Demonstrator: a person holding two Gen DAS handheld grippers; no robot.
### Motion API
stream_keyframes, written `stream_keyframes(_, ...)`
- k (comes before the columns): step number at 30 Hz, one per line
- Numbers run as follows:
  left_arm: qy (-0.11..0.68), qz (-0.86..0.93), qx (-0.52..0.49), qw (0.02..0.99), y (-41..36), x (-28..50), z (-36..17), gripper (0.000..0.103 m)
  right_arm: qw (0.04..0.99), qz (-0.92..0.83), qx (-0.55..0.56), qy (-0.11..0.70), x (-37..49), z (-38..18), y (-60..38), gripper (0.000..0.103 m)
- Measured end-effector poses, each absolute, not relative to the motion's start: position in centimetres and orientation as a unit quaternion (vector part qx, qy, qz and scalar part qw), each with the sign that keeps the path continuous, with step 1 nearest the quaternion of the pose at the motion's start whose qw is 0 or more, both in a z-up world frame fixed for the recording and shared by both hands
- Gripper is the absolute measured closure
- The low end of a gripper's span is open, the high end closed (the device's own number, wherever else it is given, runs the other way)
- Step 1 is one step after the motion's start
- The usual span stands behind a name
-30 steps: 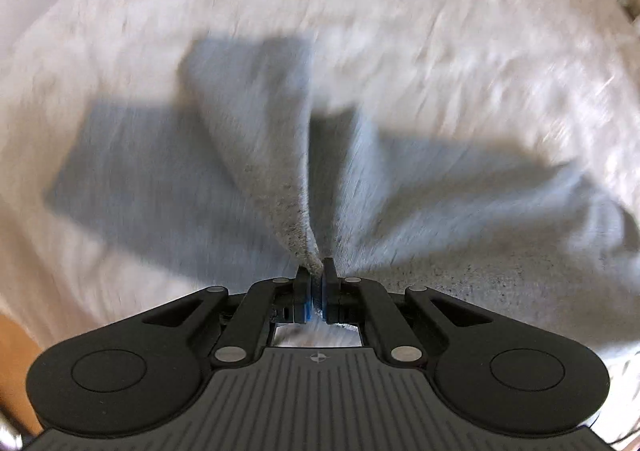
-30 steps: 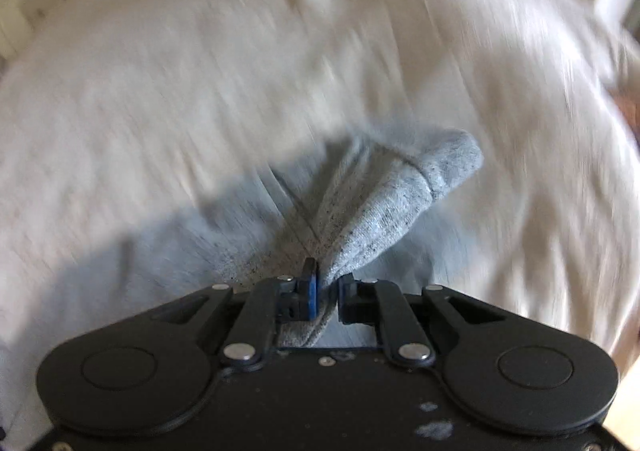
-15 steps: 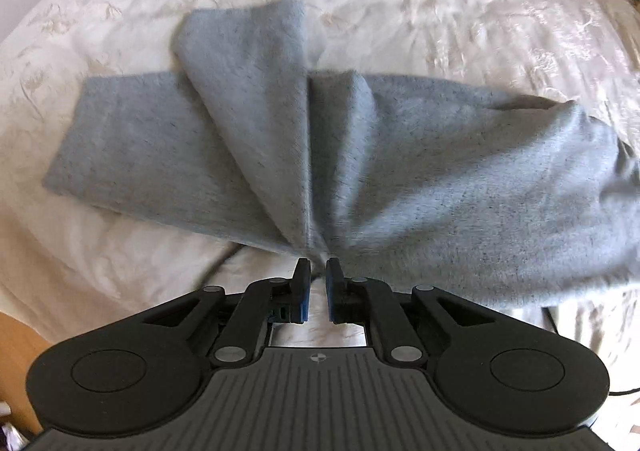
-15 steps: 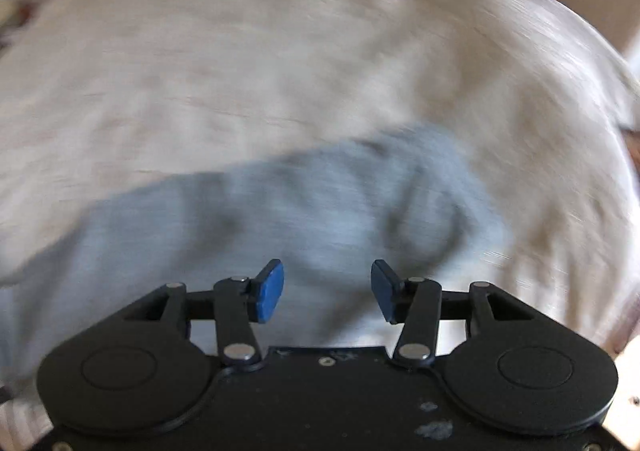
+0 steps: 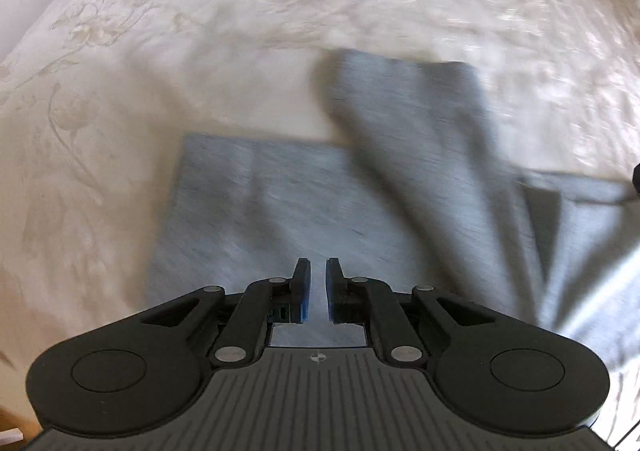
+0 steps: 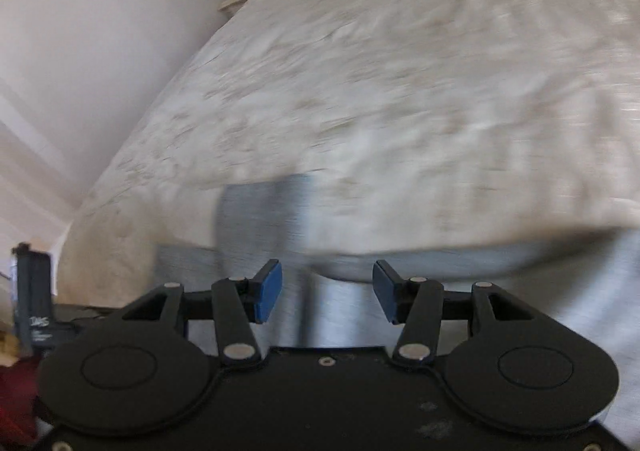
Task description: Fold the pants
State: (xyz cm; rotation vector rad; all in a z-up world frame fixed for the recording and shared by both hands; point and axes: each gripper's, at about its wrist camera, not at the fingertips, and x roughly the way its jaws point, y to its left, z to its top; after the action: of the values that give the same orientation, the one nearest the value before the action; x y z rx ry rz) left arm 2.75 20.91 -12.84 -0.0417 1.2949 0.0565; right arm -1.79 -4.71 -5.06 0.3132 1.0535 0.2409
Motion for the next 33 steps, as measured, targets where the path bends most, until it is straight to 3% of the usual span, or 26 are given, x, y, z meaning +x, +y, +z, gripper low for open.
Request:
stream_keyframes(5,0.649,-0.009,-0.003,0.760,24.8,3.1,-16.5,0.094,0.834,0.102,0.140,0.524,3.1,-8.9,-0.3,0.047)
stream_keyframes(11,0.647,-0.045,-0.024,0.761,25.8,2.4,-16.3,0.094,0.806,0.087,0.173,0.559,7.4,-13.4,1.7,0.045)
stream_keyframes(12,0.646,-0.047,-0.026,0.761,25.7,2.3,-16.3,0.094,0.801,0.090,0.180,0.564,8.1,-14.1,2.1,0.050)
stream_keyframes(13,0.646,-0.048,-0.027,0.761,25.7,2.2,-16.3,0.094,0.794,0.094,0.187,0.570,8.6,-14.7,2.2,0.064)
stream_keyframes(14,0.646,-0.050,-0.029,0.761,25.8,2.2,-16.3,0.094,0.785,0.102,0.197,0.578,9.0,-15.1,2.5,0.100)
stream_keyframes(16,0.646,-0.055,-0.032,0.761,26.1,2.2,-16.2,0.094,0.779,0.110,0.199,0.585,10.2,-14.3,3.1,0.098)
stream_keyframes(22,0.645,-0.074,-0.061,0.758,27.5,1.8,-15.6,0.094,0.878,0.173,0.132,0.427,9.5,1.9,5.6,0.097)
stream_keyframes(25,0.641,-0.077,-0.083,0.759,28.9,1.5,-15.0,0.094,0.900,0.201,0.084,0.377,6.9,6.2,8.1,0.097)
stream_keyframes(28,0.632,-0.062,-0.102,0.766,31.0,1.3,-14.1,0.094,0.904,0.220,0.022,0.366,3.3,4.4,12.2,0.097)
stream_keyframes(33,0.614,-0.005,-0.133,0.778,34.3,1.0,-12.8,0.094,0.865,0.234,-0.050,0.441,-3.0,-7.8,20.1,0.097)
